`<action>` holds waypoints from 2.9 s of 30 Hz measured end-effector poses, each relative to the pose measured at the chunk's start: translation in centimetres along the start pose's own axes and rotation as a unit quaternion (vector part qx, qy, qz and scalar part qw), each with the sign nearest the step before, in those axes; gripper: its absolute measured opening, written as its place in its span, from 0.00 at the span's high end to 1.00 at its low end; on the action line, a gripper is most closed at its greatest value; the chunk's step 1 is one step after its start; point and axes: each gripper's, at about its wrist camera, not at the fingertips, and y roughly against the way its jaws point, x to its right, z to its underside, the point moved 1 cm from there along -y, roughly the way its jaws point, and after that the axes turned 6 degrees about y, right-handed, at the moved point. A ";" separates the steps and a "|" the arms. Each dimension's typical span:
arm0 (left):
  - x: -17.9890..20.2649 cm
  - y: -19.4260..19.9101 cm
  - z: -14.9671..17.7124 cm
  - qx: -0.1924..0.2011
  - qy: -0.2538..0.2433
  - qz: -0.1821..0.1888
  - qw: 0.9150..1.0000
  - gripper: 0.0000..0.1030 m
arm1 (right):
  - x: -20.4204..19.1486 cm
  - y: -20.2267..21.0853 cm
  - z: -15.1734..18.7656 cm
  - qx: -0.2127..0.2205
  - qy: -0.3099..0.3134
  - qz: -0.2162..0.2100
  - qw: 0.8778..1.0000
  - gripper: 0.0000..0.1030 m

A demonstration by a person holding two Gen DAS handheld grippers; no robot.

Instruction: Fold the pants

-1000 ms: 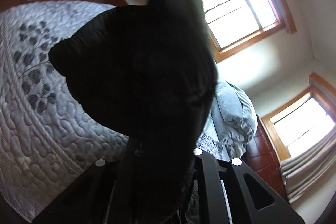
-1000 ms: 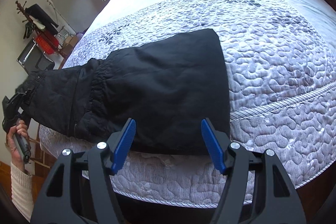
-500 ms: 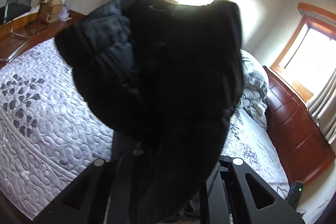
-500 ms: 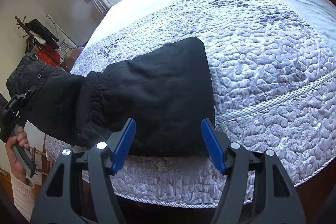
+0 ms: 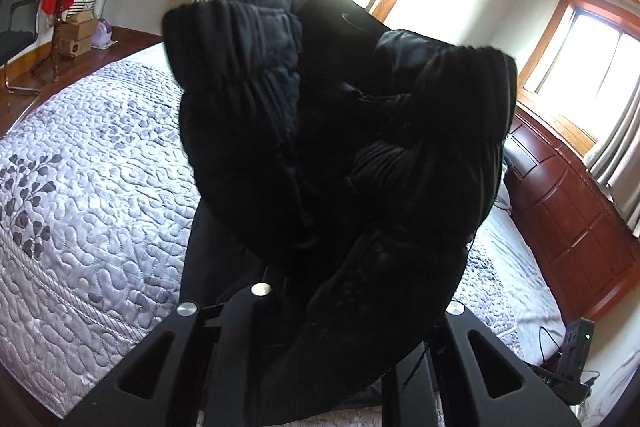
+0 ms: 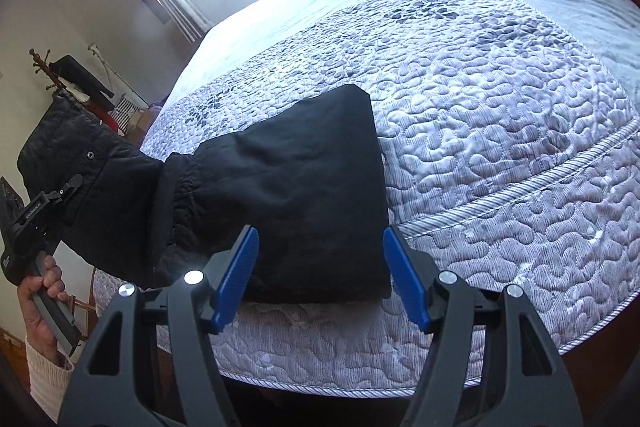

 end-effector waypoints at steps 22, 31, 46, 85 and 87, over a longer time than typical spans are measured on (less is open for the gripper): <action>4.9 -2.0 9.0 -0.044 -0.104 -0.042 0.993 0.81 | 1.6 1.1 0.0 0.019 -0.029 -0.022 0.999 0.36; 6.4 -5.0 12.0 -0.095 -0.148 -0.065 0.982 0.77 | 3.2 1.4 0.5 0.021 -0.045 -0.017 0.999 0.36; 7.5 -6.6 16.7 -0.171 -0.190 -0.052 0.965 0.28 | 3.2 0.9 1.3 0.010 -0.042 -0.005 0.999 0.36; -6.4 1.8 9.9 -0.113 0.048 0.020 0.992 0.07 | -5.5 -13.4 -2.9 -0.124 -0.177 -0.281 0.935 0.23; -6.1 1.9 9.7 -0.107 0.040 0.013 0.993 0.07 | -5.9 -13.7 -3.1 -0.126 -0.180 -0.284 0.933 0.23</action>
